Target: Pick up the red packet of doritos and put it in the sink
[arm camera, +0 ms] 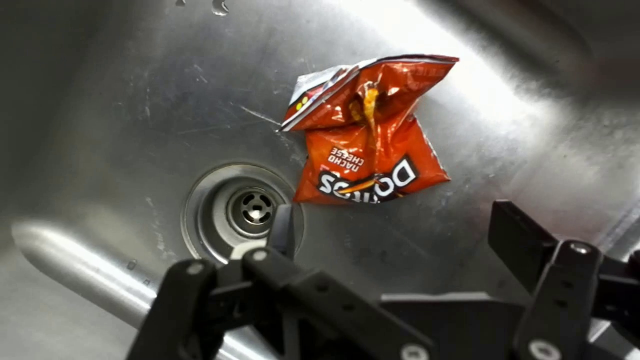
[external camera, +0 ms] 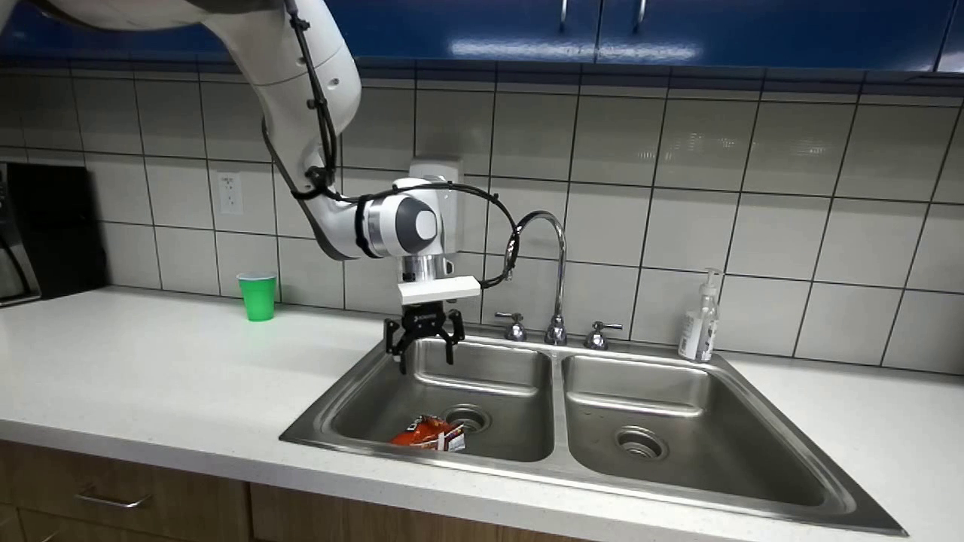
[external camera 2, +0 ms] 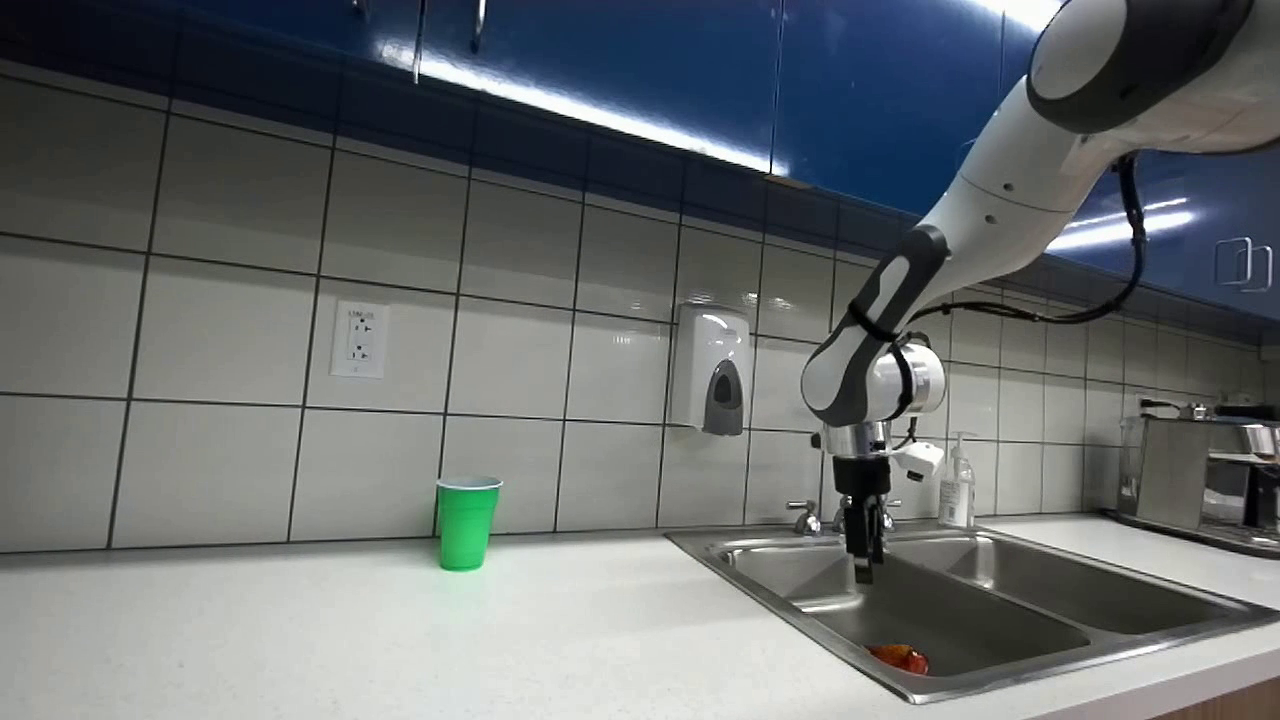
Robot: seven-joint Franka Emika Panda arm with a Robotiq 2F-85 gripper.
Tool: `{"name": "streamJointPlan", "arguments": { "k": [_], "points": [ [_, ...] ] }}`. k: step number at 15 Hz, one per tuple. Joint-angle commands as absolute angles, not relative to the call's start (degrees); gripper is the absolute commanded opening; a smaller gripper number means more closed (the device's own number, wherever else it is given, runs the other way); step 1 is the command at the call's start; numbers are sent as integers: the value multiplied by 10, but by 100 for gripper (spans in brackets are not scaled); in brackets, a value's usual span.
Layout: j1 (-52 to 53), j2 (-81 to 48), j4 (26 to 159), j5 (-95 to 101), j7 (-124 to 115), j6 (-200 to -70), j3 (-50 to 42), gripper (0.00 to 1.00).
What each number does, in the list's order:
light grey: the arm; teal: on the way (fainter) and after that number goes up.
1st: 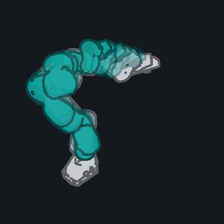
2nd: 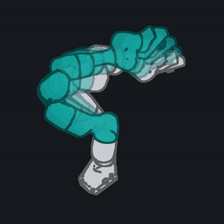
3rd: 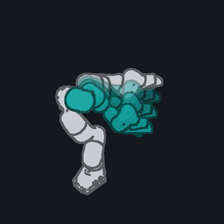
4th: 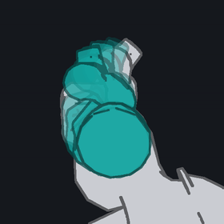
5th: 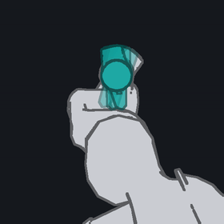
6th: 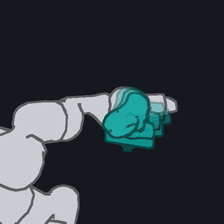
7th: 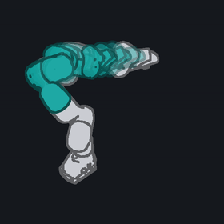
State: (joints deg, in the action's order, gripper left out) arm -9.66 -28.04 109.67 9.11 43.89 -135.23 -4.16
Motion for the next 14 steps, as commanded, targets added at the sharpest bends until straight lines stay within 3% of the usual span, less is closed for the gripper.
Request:
{"name": "streamJointPlan", "arguments": {
  "k": [1,14],
  "points": [
    [-83,-187,1186,108,401,-1333,-38,100],
    [-14,88,1434,90,348,-1288,-12,100]
  ]
}}
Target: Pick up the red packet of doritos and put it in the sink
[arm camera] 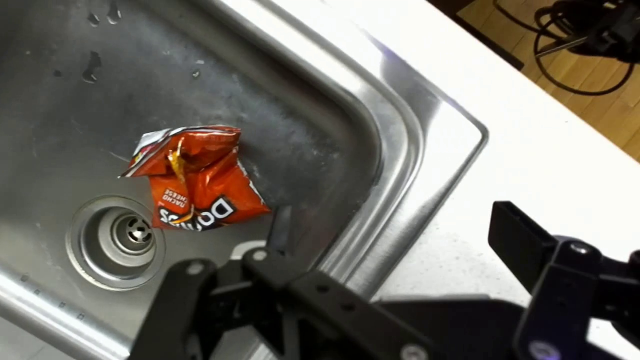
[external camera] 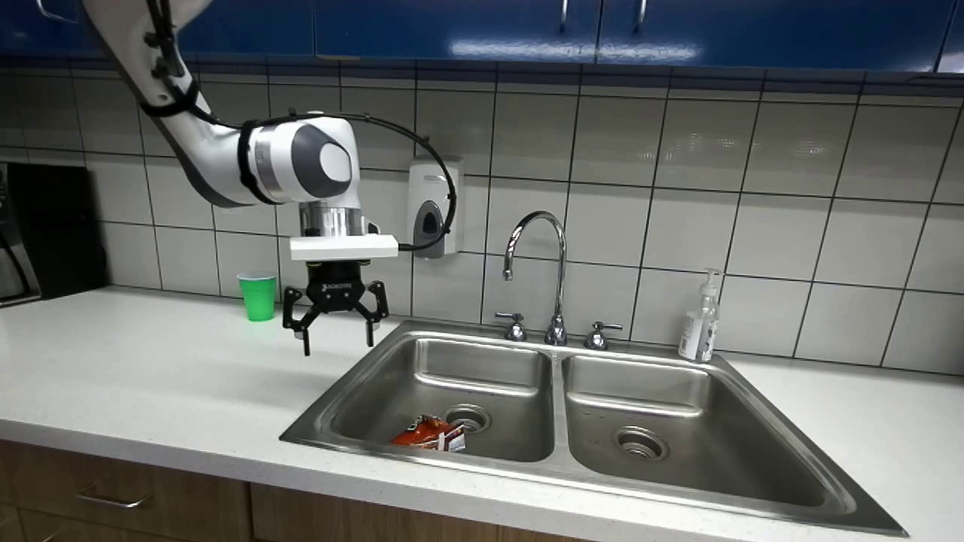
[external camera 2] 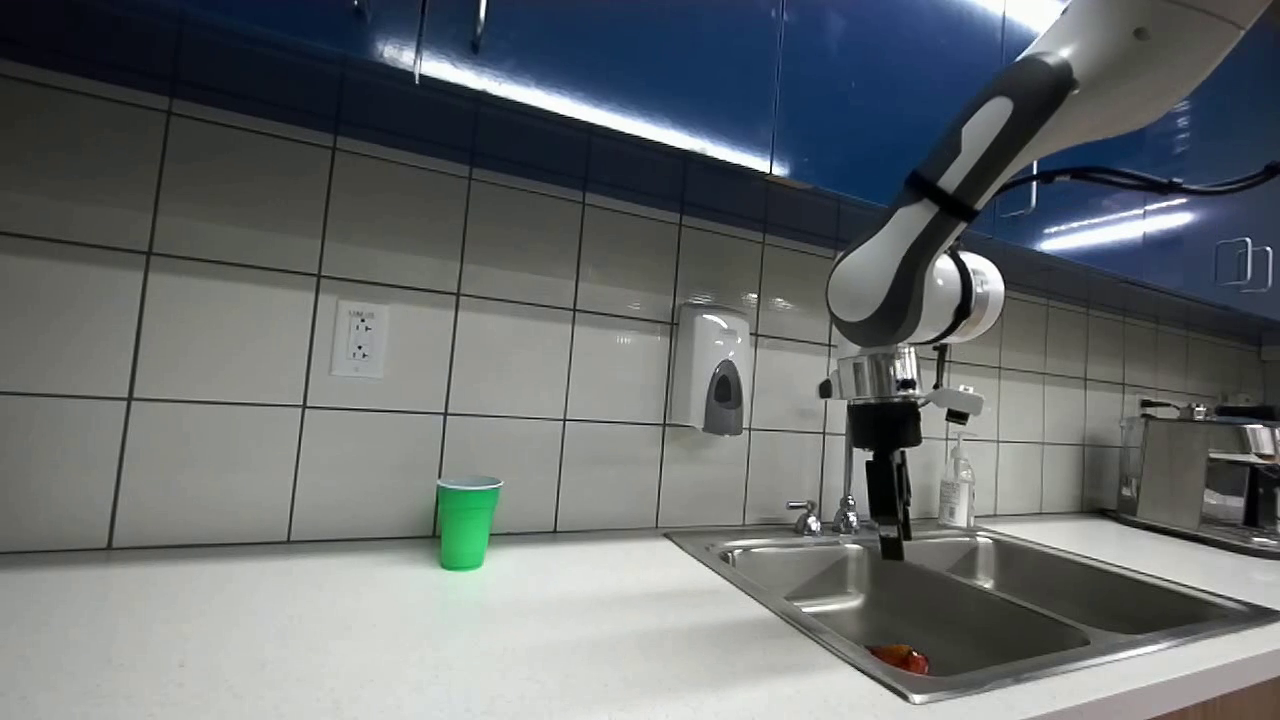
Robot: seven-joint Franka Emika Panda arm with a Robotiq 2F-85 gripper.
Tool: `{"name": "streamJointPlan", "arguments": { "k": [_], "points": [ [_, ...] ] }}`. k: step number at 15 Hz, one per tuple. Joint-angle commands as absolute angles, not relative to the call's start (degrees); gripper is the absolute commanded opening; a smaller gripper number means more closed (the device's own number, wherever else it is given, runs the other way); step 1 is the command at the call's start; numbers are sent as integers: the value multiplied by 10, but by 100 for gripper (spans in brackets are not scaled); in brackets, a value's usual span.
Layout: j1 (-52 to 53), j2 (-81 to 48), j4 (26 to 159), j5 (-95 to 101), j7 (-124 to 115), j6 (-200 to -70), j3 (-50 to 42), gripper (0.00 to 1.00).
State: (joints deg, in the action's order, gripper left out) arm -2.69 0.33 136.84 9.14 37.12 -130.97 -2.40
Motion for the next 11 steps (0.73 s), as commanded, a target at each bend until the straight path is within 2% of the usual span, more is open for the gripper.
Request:
{"name": "streamJointPlan", "arguments": {
  "k": [1,6,7,11],
  "points": [
    [-7,106,1449,87,345,-1282,-10,100],
    [34,195,1512,66,342,-1237,-5,100],
    [28,140,1476,81,346,-1256,-15,100],
    [41,177,1501,74,346,-1247,-15,100]
  ]
}}
